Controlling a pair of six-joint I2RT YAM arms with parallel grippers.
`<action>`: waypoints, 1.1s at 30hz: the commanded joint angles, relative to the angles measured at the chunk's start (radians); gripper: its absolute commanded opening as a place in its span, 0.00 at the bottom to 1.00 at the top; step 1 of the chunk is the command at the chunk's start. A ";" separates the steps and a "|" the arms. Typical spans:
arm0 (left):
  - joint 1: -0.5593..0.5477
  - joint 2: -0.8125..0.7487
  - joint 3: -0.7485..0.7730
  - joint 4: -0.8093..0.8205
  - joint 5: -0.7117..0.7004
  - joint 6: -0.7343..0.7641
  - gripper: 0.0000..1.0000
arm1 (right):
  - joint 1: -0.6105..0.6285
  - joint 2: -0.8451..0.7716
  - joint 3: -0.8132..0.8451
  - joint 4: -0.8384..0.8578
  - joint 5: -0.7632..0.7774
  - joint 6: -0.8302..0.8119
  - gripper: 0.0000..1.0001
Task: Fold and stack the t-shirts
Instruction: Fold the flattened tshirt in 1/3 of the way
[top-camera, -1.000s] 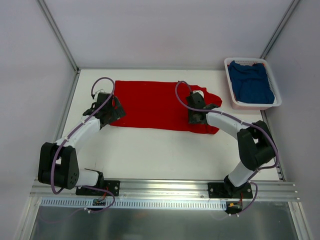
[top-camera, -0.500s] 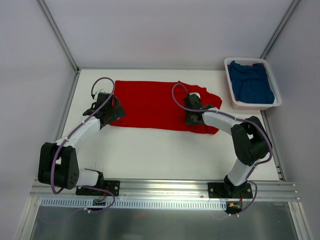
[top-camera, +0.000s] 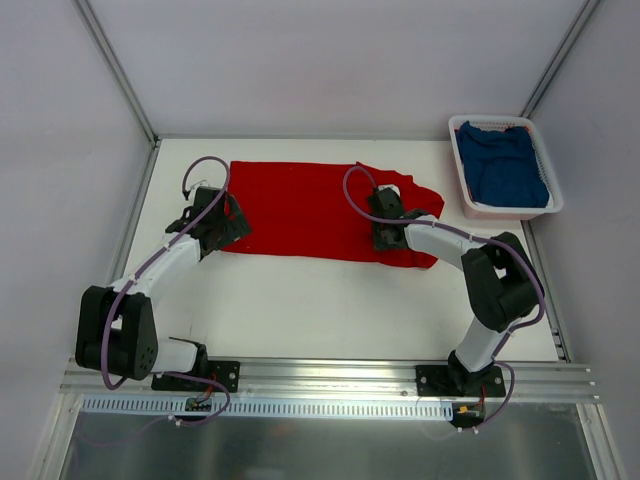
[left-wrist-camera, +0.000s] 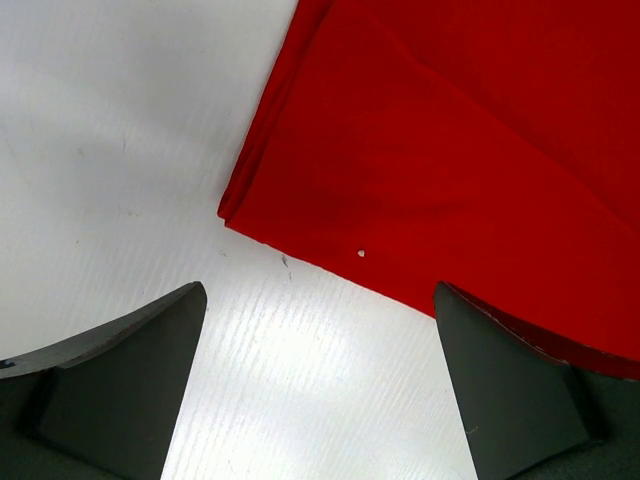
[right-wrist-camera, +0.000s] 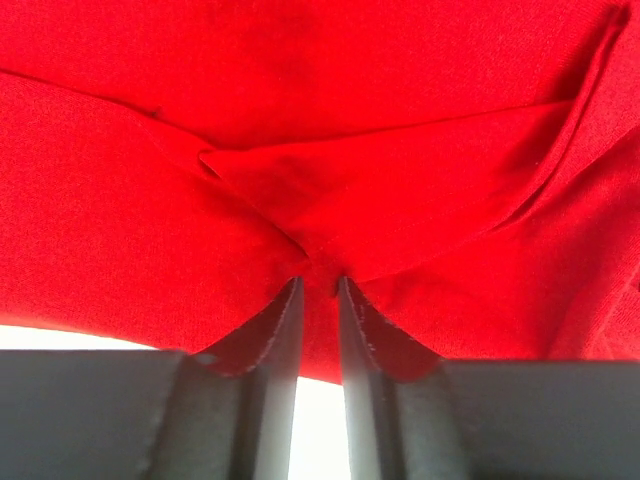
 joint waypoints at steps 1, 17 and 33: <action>-0.008 -0.044 -0.009 0.003 0.000 -0.006 0.99 | 0.003 -0.001 0.017 0.025 -0.004 -0.009 0.22; -0.008 -0.058 -0.013 0.001 0.001 -0.006 0.99 | 0.003 -0.053 0.030 0.002 0.018 -0.018 0.00; -0.008 -0.070 -0.024 0.004 0.001 -0.008 0.99 | -0.036 -0.053 0.230 -0.067 0.073 -0.118 0.00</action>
